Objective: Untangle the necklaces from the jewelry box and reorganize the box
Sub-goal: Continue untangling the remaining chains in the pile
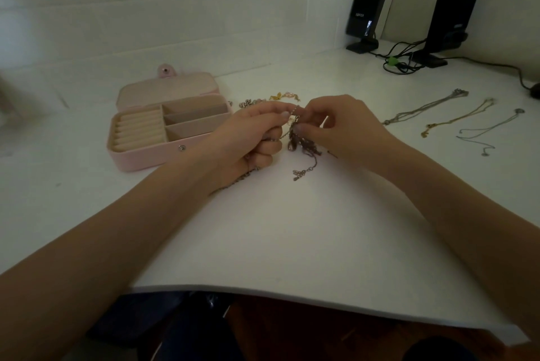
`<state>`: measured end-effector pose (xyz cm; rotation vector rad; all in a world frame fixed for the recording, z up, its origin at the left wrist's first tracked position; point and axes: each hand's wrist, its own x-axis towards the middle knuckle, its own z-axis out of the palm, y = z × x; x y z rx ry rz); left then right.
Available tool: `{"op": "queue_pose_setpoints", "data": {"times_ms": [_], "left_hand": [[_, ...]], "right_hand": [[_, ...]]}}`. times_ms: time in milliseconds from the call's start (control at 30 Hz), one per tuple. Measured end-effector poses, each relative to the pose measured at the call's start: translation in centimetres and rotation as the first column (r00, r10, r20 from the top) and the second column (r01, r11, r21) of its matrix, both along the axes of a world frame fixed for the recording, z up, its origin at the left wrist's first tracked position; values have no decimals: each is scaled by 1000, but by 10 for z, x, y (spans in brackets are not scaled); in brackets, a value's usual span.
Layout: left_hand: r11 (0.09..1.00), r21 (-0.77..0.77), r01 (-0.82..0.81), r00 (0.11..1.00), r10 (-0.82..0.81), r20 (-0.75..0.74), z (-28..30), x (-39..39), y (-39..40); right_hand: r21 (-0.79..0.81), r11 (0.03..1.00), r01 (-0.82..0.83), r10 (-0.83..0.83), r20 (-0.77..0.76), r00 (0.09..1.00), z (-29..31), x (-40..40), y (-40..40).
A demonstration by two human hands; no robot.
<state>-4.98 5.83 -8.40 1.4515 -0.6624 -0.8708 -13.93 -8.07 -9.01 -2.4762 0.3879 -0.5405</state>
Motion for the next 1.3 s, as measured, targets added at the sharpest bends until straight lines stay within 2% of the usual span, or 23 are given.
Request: {"op": "queue_pose_setpoints", "data": {"times_ms": [133, 233, 333, 433, 633, 733, 1100, 1233, 1300], "left_hand": [[999, -15, -34, 999, 34, -9, 2, 1, 1], [998, -20, -52, 998, 51, -25, 3, 0, 2], [998, -3, -63, 998, 63, -18, 3, 0, 1], [998, 11, -69, 997, 69, 17, 3, -1, 1], [997, 1, -79, 992, 79, 94, 0, -3, 3], [995, -4, -96, 989, 96, 116, -1, -3, 2], [987, -20, -159, 978, 160, 133, -4, 1, 1], [980, -48, -195, 975, 199, 97, -4, 7, 2], [977, -60, -204, 975, 208, 76, -4, 9, 2]], "right_hand": [[198, 980, -31, 24, 37, 999, 10, -5, -1], [371, 928, -26, 14, 35, 999, 14, -7, -3], [560, 828, -26, 16, 23, 1000, 16, -7, -3], [707, 701, -94, 51, 82, 995, 20, -7, -2], [867, 463, -184, 63, 175, 983, 28, -10, 4], [890, 401, -216, 90, 196, 976, 28, -11, 3], [821, 504, -269, 277, 141, 950, 27, -17, 2], [782, 556, -280, 212, 192, 958, 31, -19, -5], [788, 548, -281, 154, 235, 960, 35, -21, -13]]}}
